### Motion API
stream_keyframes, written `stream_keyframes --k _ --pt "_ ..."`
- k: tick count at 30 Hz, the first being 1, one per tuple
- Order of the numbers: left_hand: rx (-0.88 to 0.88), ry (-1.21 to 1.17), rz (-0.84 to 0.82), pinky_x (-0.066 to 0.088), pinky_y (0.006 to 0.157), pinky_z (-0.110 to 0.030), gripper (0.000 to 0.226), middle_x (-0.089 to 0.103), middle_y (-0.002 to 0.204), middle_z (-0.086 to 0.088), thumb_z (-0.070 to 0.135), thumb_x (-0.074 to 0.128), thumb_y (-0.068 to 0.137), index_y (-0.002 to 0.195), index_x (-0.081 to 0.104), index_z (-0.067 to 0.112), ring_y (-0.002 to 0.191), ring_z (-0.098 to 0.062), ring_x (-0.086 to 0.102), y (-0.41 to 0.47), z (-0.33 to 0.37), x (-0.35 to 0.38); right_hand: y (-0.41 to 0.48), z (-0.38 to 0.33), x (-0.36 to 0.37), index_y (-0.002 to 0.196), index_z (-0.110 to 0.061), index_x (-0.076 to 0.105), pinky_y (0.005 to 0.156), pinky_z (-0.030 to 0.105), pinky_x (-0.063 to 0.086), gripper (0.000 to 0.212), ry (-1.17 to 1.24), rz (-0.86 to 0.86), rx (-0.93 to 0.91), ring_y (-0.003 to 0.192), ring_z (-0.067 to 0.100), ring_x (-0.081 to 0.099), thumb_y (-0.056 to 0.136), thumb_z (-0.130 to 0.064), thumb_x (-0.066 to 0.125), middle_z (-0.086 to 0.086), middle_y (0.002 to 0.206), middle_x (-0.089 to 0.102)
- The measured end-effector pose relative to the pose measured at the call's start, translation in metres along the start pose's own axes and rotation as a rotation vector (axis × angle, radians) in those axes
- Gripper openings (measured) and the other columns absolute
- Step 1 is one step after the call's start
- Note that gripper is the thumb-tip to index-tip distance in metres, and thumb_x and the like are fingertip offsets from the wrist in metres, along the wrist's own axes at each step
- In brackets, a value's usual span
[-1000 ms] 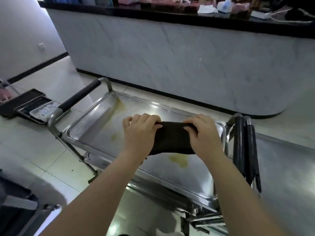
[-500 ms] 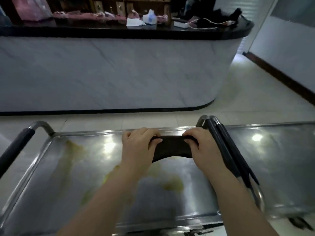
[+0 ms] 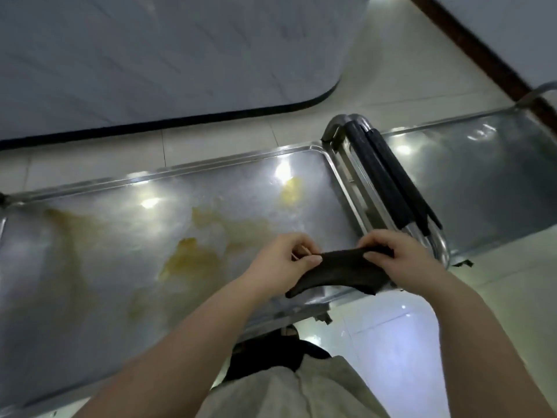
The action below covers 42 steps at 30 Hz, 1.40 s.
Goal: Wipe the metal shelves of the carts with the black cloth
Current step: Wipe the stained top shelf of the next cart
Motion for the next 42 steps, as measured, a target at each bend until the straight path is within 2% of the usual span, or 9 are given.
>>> stream_keyframes --k 5,8,10,14,20,26,30,35,42 --pt "-0.121 -0.118 0.011 0.049 0.073 -0.018 0.007 0.063 0.083 0.014 0.021 0.069 0.092 0.092 0.063 0.025 0.077 0.002 0.06 0.024 -0.031 0.029 0.04 0.037 0.009 0.094 -0.027 0.066 0.072 0.027 0.044 0.015 -0.092 -0.072 0.119 0.092 0.007 0.058 0.097 -0.015 0.059 -0.012 0.094 0.064" --pt "-0.111 0.103 0.143 0.047 0.095 -0.035 0.019 0.064 0.105 0.003 0.014 0.065 0.091 0.108 0.064 0.022 0.107 -0.016 0.057 0.041 -0.076 0.033 0.081 0.075 0.052 0.122 -0.03 0.06 0.099 0.041 0.044 0.026 -0.333 -0.07 0.136 0.12 0.024 0.052 0.099 -0.022 0.055 0.0 0.125 0.06" --pt "-0.078 0.302 0.232 0.038 0.106 -0.039 0.032 0.059 0.123 -0.004 0.014 0.062 0.091 0.122 0.061 0.022 0.124 -0.026 0.046 0.049 -0.107 0.025 0.092 0.097 0.082 0.147 -0.031 0.039 0.118 0.046 0.021 0.049 -0.573 -0.112 0.091 0.145 0.032 0.022 0.1 -0.033 0.052 0.003 0.155 0.035" --pt "-0.159 0.571 0.357 0.006 0.119 -0.053 0.049 0.029 0.16 -0.008 0.028 0.051 0.099 0.148 0.043 0.024 0.15 -0.037 0.013 0.057 -0.156 -0.011 0.067 0.11 0.126 0.155 -0.041 0.016 0.115 0.048 -0.018 0.064 -0.674 -0.053 -0.073 0.149 0.039 -0.012 0.097 -0.056 0.038 0.002 0.166 0.002" --pt "-0.358 0.9 0.278 -0.018 0.108 -0.068 0.061 -0.011 0.166 0.003 0.061 0.016 0.099 0.154 -0.004 0.046 0.15 -0.032 -0.016 0.082 -0.186 -0.042 0.044 0.12 0.152 0.155 -0.045 0.011 0.113 0.071 -0.001 0.065 -0.765 -0.024 -0.156 0.148 0.044 -0.01 0.095 -0.065 0.026 -0.002 0.166 0.006" --pt "-0.335 0.914 0.303 -0.006 0.11 -0.073 0.06 -0.01 0.166 0.002 0.063 0.007 0.097 0.153 -0.01 0.048 0.151 -0.033 -0.01 0.084 -0.197 -0.041 0.092 0.112 0.155 0.15 -0.054 -0.005 0.11 0.073 -0.005 0.068 -0.823 -0.081 -0.073 0.147 0.046 -0.009 0.088 -0.079 0.004 -0.005 0.166 0.001" --pt "-0.317 0.889 0.338 -0.008 0.111 -0.071 0.059 -0.009 0.166 0.007 0.063 0.007 0.096 0.152 -0.01 0.05 0.152 -0.029 -0.011 0.089 -0.198 -0.041 0.207 0.065 0.135 0.142 -0.058 -0.025 0.109 0.071 -0.012 0.068 -0.836 -0.02 -0.087 0.145 0.043 -0.022 0.084 -0.082 0.001 -0.011 0.162 -0.022" --pt "-0.339 0.876 0.358 -0.007 0.11 -0.072 0.058 -0.014 0.165 0.009 0.061 0.008 0.097 0.151 -0.012 0.051 0.151 -0.027 -0.015 0.099 -0.198 -0.046 0.343 -0.001 0.126 0.149 -0.055 -0.011 0.109 0.072 -0.011 0.069 -0.805 0.004 -0.107 0.147 0.043 -0.017 0.089 -0.079 0.013 -0.01 0.164 -0.016" --pt "-0.375 0.864 0.332 -0.008 0.11 -0.071 0.06 -0.017 0.164 0.007 0.058 0.01 0.098 0.151 -0.015 0.049 0.15 -0.028 -0.018 0.102 -0.195 -0.051 0.283 0.028 0.135 0.151 -0.052 -0.009 0.111 0.071 -0.01 0.069 -0.798 -0.021 -0.154 0.147 0.043 -0.015 0.09 -0.077 0.011 -0.007 0.165 -0.01"
Point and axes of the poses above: each hand's wrist, its own y-axis towards the middle knuckle, its own x-axis out of the palm, z = x × y, the point moved 4 cm from there along y, towards the middle knuckle
